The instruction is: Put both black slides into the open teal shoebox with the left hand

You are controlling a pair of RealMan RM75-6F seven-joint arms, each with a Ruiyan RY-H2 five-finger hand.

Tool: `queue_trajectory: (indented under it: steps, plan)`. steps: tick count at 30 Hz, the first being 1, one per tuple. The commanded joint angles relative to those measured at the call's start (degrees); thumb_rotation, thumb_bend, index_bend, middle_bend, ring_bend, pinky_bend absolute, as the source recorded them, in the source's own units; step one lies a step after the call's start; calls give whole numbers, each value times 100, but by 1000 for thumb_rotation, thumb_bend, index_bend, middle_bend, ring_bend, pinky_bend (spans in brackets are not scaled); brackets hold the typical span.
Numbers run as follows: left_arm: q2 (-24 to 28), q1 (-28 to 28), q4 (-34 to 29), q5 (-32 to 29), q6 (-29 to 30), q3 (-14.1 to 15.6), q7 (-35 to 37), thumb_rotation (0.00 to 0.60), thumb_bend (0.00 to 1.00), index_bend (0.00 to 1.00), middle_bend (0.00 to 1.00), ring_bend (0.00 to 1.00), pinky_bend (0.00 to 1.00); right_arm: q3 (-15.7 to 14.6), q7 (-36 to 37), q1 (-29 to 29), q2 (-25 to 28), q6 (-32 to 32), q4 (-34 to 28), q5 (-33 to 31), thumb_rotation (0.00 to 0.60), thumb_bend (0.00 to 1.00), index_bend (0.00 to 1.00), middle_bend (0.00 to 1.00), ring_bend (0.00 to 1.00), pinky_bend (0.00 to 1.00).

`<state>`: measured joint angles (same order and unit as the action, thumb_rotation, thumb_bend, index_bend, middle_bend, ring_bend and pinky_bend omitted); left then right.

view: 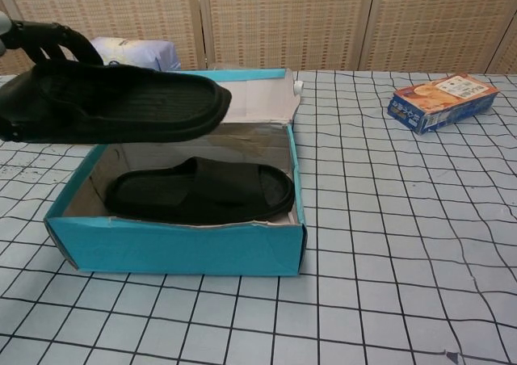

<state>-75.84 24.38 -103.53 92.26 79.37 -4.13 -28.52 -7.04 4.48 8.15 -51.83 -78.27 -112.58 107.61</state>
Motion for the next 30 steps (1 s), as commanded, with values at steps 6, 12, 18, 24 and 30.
queue_trajectory:
  steps: [6,12,18,24,30]
  plan:
    - [-585,152,-460,-344,-564,52,-1242,600,547,718,734,663,753,-35,394,93,-35,5,292,-22,589,158,0,0,0,0]
    - [-1155,293,-211,-691,-706,-148,-1812,600,538,710,730,663,751,-79,605,163,-99,65,473,-9,589,158,0,0,0,0]
    - [-1534,392,24,-1127,-632,-460,-2157,600,538,709,732,664,751,-124,767,184,-79,13,573,13,589,158,0,0,0,0]
    - [-1610,282,235,-1181,-450,-279,-2400,600,532,708,740,666,753,-135,857,143,-22,-128,657,-27,589,158,0,0,0,0]
    - [-1585,156,234,-1073,-348,-10,-2407,600,531,707,741,667,754,-162,929,147,-5,-149,691,-33,588,158,0,0,0,0]
